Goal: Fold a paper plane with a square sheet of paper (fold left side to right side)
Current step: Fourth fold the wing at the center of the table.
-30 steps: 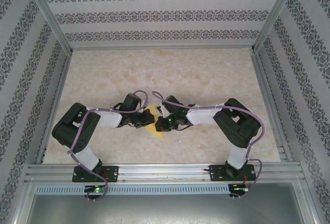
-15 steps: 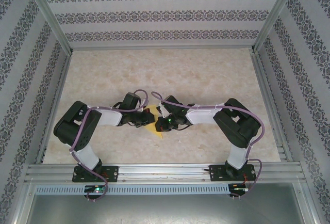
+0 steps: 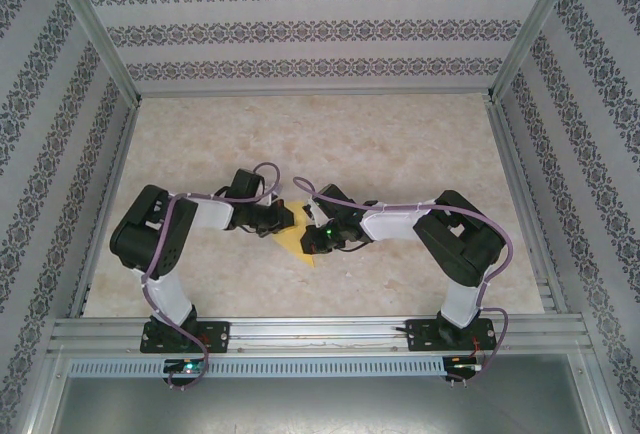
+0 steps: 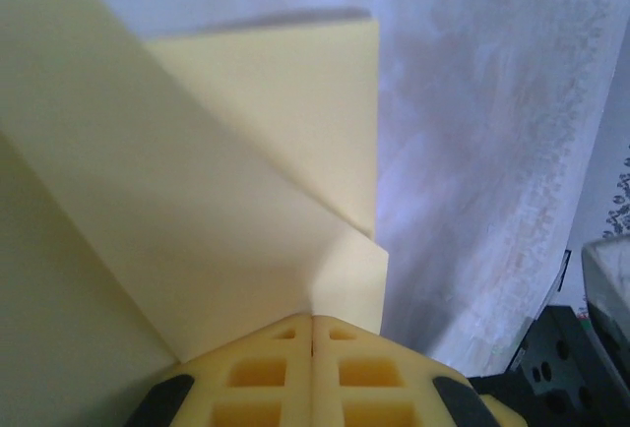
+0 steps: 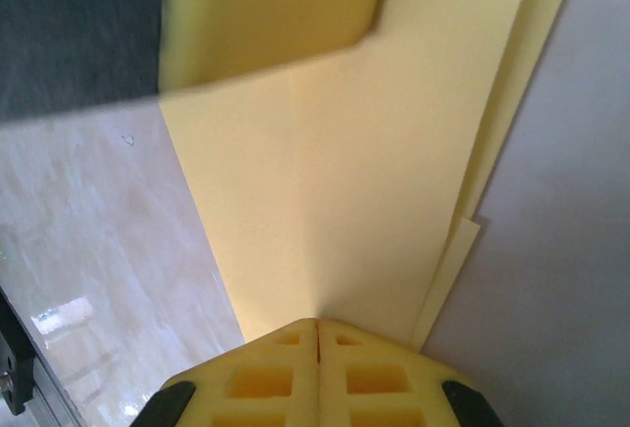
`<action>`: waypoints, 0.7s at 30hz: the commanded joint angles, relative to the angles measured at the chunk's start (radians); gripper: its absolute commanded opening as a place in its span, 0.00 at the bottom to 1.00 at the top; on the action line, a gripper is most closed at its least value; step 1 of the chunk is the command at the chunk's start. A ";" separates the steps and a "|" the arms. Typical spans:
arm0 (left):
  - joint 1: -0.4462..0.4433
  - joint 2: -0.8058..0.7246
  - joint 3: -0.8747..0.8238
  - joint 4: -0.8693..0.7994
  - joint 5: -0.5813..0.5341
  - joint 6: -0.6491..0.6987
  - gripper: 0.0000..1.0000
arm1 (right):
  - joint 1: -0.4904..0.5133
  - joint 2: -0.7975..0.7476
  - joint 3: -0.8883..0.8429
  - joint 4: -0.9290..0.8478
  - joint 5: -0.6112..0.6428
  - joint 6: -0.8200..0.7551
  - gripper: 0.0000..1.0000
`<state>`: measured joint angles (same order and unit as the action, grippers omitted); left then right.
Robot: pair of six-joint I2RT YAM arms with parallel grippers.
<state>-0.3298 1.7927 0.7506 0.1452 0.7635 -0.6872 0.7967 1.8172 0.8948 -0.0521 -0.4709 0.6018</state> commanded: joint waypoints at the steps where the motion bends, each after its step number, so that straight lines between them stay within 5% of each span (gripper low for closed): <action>1: 0.074 0.040 0.035 -0.019 -0.161 0.063 0.00 | 0.013 0.065 -0.059 -0.216 0.078 -0.014 0.00; 21: 0.190 0.144 0.185 -0.066 -0.179 0.118 0.00 | 0.016 0.068 -0.076 -0.171 0.057 0.010 0.00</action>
<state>-0.2077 1.8912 0.9035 0.0616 0.7753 -0.6273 0.7963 1.8187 0.8875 -0.0170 -0.4572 0.6037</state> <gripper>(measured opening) 0.051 0.046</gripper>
